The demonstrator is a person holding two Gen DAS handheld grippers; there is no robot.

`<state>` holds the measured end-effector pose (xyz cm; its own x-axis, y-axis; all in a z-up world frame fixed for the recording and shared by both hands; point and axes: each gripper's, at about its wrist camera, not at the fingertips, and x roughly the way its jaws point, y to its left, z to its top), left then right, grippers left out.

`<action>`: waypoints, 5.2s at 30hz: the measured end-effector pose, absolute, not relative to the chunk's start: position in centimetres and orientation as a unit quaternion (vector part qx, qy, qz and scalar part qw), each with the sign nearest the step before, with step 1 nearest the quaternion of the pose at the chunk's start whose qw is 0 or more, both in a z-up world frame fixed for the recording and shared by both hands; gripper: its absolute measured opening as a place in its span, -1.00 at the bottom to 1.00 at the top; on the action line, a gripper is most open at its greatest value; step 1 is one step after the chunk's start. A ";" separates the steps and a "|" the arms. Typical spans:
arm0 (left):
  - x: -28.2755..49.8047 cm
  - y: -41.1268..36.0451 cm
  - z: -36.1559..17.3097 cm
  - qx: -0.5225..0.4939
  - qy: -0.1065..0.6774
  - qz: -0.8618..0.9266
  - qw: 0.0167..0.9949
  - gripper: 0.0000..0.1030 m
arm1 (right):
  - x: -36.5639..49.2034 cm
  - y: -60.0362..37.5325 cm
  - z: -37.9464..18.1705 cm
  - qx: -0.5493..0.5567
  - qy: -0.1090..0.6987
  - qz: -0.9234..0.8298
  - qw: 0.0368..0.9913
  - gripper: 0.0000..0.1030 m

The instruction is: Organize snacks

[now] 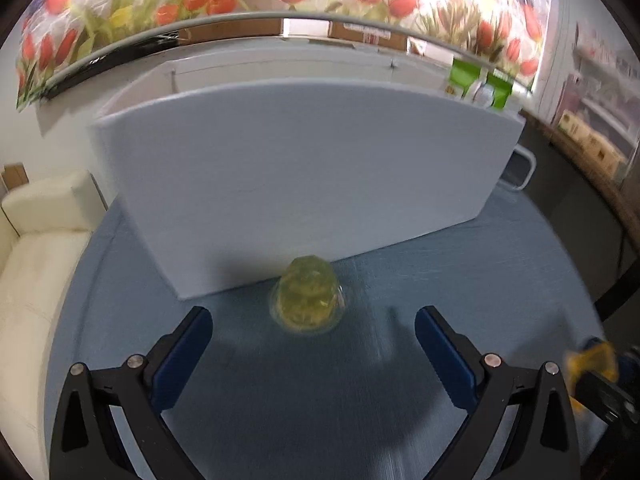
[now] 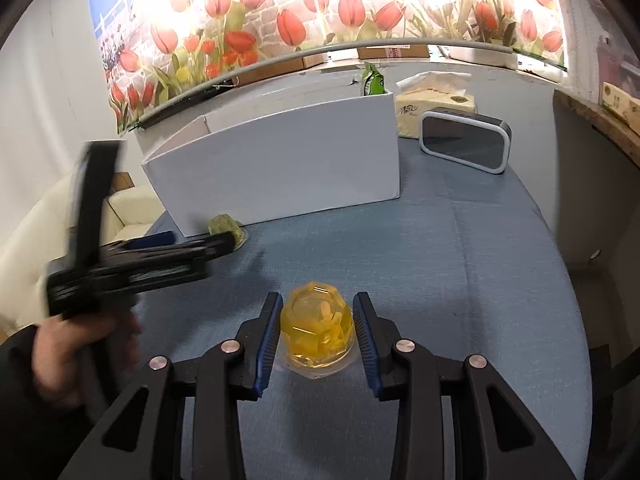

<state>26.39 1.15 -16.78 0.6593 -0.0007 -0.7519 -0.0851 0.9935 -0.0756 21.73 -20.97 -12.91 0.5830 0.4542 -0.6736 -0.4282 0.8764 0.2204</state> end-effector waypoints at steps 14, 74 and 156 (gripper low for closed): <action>29.0 -0.3 -17.0 -0.033 0.437 0.027 0.899 -0.20 | 21.4 -22.2 -13.6 0.033 0.390 0.247 0.886 -0.24; 29.6 6.9 -0.2 -0.034 0.275 0.042 0.960 1.00 | 36.6 -11.9 -1.6 -0.043 0.268 0.218 0.938 1.00; 0.5 0.8 2.8 -0.050 0.272 0.026 0.961 1.00 | 6.5 -22.0 3.3 -0.007 0.247 0.235 0.940 1.00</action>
